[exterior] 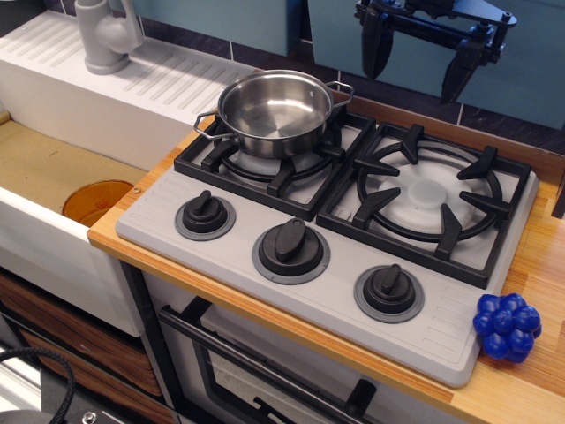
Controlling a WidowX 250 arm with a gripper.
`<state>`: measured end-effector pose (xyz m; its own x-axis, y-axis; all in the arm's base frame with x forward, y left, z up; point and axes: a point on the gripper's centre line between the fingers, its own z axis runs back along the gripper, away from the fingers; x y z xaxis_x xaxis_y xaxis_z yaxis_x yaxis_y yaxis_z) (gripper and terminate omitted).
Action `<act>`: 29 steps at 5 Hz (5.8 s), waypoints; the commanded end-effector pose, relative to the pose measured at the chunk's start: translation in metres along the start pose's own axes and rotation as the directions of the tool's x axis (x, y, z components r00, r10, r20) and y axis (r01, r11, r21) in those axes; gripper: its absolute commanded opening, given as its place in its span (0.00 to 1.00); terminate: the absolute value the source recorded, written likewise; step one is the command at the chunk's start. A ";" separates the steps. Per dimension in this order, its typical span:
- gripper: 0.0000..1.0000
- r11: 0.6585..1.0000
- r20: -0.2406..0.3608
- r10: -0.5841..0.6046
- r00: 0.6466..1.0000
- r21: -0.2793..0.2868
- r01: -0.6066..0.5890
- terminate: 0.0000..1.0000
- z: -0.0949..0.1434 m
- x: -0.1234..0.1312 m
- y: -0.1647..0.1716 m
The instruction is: Put pot or pan on stove and put blueberry in pot or pan
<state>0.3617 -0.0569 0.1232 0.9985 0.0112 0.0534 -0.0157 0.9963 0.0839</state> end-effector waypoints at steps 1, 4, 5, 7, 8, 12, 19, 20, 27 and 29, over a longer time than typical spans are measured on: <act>1.00 1.000 0.000 0.000 1.000 0.000 0.000 0.00 0.000 0.000 0.000; 1.00 0.999 0.013 -0.050 0.999 0.006 0.049 0.00 -0.006 0.006 0.029; 1.00 0.998 0.017 -0.065 0.998 0.013 0.064 0.00 -0.005 0.006 0.042; 1.00 0.996 0.047 -0.085 0.995 0.008 0.085 0.00 -0.021 0.009 0.066; 1.00 0.997 0.078 -0.080 0.994 0.014 0.079 0.00 -0.037 0.008 0.069; 0.00 1.000 0.114 -0.017 0.993 -0.006 0.018 0.00 -0.088 0.007 0.053; 0.00 0.994 0.036 0.049 0.998 0.092 -0.052 0.00 0.004 -0.011 -0.076; 0.00 0.995 0.063 0.055 0.996 0.076 -0.060 0.00 -0.010 -0.012 -0.089; 1.00 0.997 0.050 0.024 0.998 0.069 -0.028 0.00 0.004 -0.015 -0.084; 1.00 0.996 0.007 0.022 1.000 0.082 -0.023 0.00 0.027 -0.023 -0.092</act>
<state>0.3320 -0.1458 0.1079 0.9991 0.0361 -0.0218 -0.0307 0.9768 0.2120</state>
